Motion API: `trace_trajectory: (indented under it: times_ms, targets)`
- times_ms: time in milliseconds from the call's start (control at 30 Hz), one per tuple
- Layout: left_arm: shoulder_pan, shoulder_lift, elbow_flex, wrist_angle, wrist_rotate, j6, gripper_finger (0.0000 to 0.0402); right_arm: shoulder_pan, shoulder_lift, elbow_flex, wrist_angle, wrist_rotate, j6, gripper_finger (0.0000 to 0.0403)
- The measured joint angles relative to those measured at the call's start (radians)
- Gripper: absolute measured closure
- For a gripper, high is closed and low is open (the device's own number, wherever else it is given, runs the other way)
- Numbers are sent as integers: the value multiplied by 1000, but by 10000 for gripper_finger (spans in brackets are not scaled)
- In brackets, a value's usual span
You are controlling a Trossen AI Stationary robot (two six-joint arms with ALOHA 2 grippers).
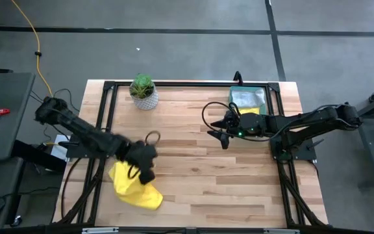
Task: Fold microfiber towels
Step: Fold the yellow microfiber cloth
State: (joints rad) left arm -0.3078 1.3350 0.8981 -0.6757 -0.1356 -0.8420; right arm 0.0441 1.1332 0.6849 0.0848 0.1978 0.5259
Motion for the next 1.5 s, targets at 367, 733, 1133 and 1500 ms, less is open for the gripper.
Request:
trace_trajectory:
  times_ms: [367, 733, 1133, 1500]
  targets:
    - [413, 47, 318, -1, 24, 652, 401, 0, 0, 0, 10, 35, 16, 178]
    - [328, 58, 497, -184, 67, 778, 401, 4, 0, 0, 2, 31, 31, 178]
    - [7, 60, 73, -101, 44, 341, 402, 2, 38, 1, 3, 19, -6, 178]
    - [-85, 60, -135, 131, 19, 33, 401, 2, 319, 110, -51, -205, -245, 178]
